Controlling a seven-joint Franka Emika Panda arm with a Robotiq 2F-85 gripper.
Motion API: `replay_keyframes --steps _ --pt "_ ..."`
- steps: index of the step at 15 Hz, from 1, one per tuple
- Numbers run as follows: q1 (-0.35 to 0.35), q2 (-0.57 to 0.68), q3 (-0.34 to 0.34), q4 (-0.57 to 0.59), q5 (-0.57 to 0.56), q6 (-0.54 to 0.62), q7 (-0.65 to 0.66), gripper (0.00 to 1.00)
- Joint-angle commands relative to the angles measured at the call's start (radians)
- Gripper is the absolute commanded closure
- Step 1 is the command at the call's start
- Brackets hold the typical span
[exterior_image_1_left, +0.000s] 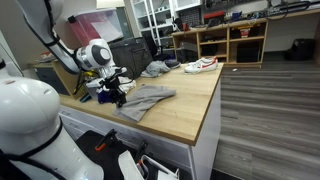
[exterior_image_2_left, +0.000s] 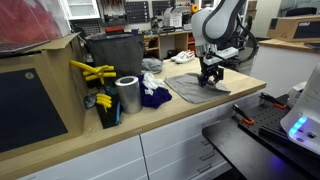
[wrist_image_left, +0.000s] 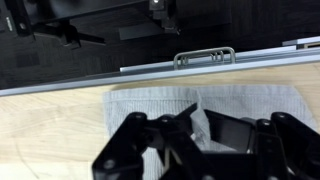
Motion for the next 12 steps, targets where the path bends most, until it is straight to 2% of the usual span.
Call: replay_keyframes --steps 1,7,12 --pt "0.017 -0.011 0.012 -0.008 0.038 0.029 0.008 1.00" --pt "0.024 0.004 0.025 -0.004 0.081 0.080 -0.001 1.00" --pt "0.042 0.014 0.037 -0.002 0.187 0.095 -0.036 1.00"
